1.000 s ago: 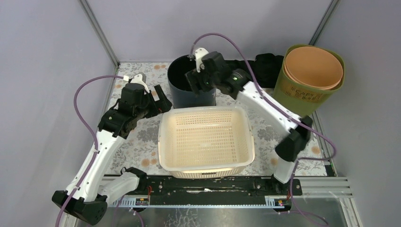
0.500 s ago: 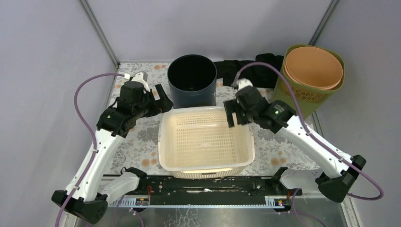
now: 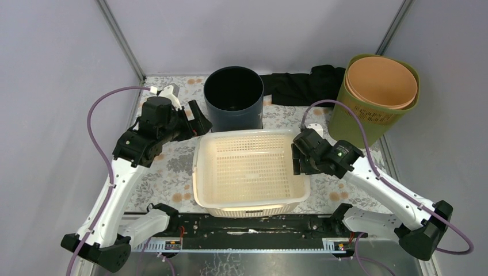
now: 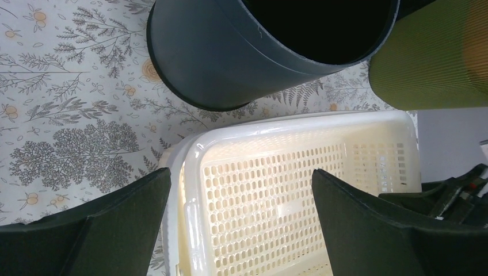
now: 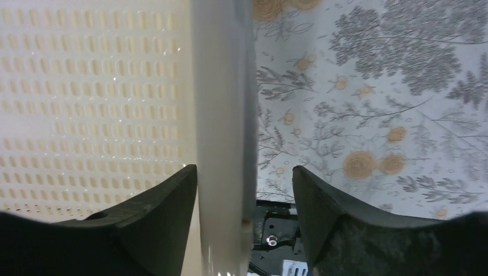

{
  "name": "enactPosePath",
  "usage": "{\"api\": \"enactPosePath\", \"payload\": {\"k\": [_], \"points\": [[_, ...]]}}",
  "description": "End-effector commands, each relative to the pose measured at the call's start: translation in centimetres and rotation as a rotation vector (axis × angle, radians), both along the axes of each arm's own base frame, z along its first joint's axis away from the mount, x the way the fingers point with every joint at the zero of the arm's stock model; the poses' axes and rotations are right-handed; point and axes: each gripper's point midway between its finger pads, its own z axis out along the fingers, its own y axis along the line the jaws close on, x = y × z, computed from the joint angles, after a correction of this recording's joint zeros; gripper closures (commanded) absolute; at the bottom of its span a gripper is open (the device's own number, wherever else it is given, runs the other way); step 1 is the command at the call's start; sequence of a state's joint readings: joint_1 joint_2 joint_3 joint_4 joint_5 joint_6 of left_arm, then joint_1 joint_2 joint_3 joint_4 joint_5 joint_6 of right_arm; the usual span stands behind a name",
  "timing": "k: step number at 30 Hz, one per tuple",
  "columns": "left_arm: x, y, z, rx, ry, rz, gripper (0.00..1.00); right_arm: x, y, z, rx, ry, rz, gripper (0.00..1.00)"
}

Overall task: Turn the large container upside down
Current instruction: Move the container to the center of the board.

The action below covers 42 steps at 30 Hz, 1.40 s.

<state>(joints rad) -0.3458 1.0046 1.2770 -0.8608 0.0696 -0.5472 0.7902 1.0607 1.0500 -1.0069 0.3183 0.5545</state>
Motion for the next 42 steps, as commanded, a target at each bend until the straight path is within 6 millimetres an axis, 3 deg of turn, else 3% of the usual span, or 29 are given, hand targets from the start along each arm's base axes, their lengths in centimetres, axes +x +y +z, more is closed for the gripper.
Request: {"api": "enactPosePath", "payload": {"k": [1,6,12,21,27,40,42], "points": [[-0.6,-0.1,1.7,-0.018,-0.032,-0.025,0.0,-1.1,1.3,-1.0,0.111,0.035,-0.022,0.37],[-1.1,-0.7,2.9,-0.057,-0.047,-0.052,0.0,-1.2,3.5,-1.5,0.233,0.064,-0.054,0.58],[-1.6,-1.0,4.0,-0.081,-0.07,-0.07,0.0,0.6,6.9,-0.5,0.363,0.043,-0.073,0.65],[-1.8,-1.3,4.2,-0.086,-0.078,-0.098,0.0,3.8,12.2,-0.1,0.465,0.034,-0.071,0.69],[-1.9,-1.4,4.4,-0.087,-0.082,-0.106,0.0,4.7,16.2,-0.6,0.481,0.05,-0.036,0.69],[-2.4,-1.5,5.8,-0.112,-0.11,-0.118,0.0,4.9,27.1,-0.2,0.59,0.074,0.04,0.67],[-2.5,-1.5,6.2,-0.116,-0.118,-0.119,0.0,4.9,28.9,-1.0,0.583,0.092,0.049,0.66]]}}
